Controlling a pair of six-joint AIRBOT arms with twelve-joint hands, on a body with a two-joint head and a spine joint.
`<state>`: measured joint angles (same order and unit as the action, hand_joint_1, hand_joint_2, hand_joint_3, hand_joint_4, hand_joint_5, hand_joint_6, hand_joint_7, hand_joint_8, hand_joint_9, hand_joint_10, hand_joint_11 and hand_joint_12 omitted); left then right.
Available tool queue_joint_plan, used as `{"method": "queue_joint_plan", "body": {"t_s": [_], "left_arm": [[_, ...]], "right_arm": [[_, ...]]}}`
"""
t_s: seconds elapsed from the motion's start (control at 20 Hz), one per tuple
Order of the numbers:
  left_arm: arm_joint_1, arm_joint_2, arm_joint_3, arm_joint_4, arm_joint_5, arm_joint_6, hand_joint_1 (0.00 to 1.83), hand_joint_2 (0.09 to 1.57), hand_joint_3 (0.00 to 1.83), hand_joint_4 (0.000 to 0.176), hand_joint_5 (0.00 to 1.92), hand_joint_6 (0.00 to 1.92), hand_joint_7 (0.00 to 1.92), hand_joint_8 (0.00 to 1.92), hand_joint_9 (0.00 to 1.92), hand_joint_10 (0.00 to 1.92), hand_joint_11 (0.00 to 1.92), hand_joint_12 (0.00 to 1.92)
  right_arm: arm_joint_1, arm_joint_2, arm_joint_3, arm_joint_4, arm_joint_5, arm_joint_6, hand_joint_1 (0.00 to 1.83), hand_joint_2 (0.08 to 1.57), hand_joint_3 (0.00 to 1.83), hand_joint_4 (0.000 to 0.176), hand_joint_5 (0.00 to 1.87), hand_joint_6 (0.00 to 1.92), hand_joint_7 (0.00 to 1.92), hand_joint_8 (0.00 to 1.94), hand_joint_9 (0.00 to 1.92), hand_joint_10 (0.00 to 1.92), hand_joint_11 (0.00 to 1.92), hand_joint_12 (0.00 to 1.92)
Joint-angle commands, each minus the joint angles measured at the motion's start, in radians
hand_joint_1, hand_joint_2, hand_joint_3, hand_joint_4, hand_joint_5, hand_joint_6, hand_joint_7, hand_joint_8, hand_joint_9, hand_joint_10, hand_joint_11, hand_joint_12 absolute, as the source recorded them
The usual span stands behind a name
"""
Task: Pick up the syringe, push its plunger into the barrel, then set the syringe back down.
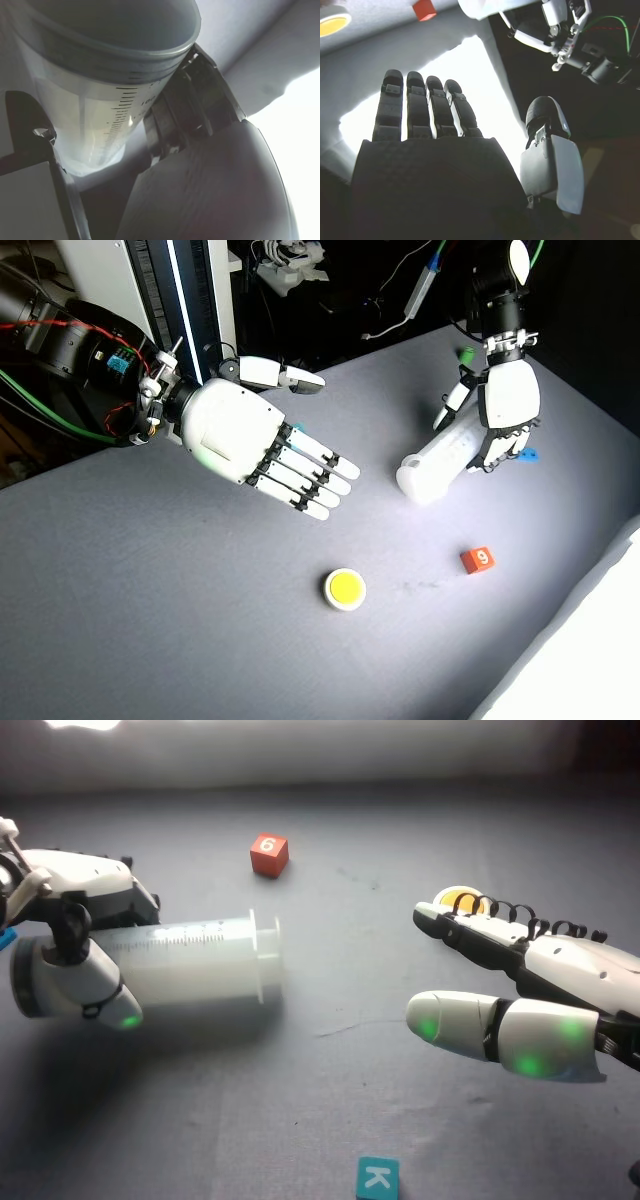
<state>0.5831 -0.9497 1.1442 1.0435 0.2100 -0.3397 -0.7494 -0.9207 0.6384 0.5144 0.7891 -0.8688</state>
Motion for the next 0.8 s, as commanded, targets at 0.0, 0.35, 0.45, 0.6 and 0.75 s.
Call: {"method": "queue_joint_plan", "body": {"t_s": [0.0,0.35,0.45,0.6,0.75], "left_arm": [[-0.001,-0.002,-0.003,0.012,-0.021,-0.002,1.21,1.12,0.00,0.021,0.94,1.03,1.01,0.98,0.91,0.73,0.50,1.26],[0.021,-0.016,-0.009,0.004,-0.046,-0.002,1.21,1.13,0.00,0.029,0.95,1.02,0.97,1.05,0.89,0.77,0.49,1.27],[0.022,-0.016,-0.014,0.004,-0.053,0.005,1.21,1.12,0.00,0.020,0.95,0.99,0.98,1.06,0.88,0.79,0.47,1.29],[0.024,-0.014,-0.018,0.004,-0.054,0.007,1.21,1.13,0.00,0.025,0.94,1.02,0.97,1.06,0.87,0.75,0.46,1.27],[0.024,-0.011,-0.019,0.004,-0.054,0.007,1.24,1.16,0.00,0.000,0.79,1.07,1.01,1.14,0.88,0.69,0.37,1.38]], "right_arm": [[0.008,0.004,0.003,-0.042,0.103,0.004,0.00,1.15,0.01,0.000,0.00,0.00,0.00,0.00,0.00,0.00,0.00,0.00],[0.022,0.004,0.018,-0.067,0.061,-0.006,0.00,1.15,0.01,0.000,0.00,0.00,0.00,0.00,0.00,0.00,0.00,0.00],[0.038,0.005,0.021,-0.069,0.033,-0.022,0.00,1.15,0.00,0.000,0.00,0.00,0.00,0.00,0.00,0.00,0.00,0.00],[0.081,0.013,0.032,-0.072,-0.036,0.006,0.00,1.15,0.00,0.000,0.00,0.00,0.00,0.00,0.00,0.00,0.00,0.00],[0.078,0.013,0.036,-0.072,-0.039,0.042,0.00,1.15,0.00,0.000,0.00,0.00,0.00,0.00,0.00,0.00,0.00,0.00]]}}
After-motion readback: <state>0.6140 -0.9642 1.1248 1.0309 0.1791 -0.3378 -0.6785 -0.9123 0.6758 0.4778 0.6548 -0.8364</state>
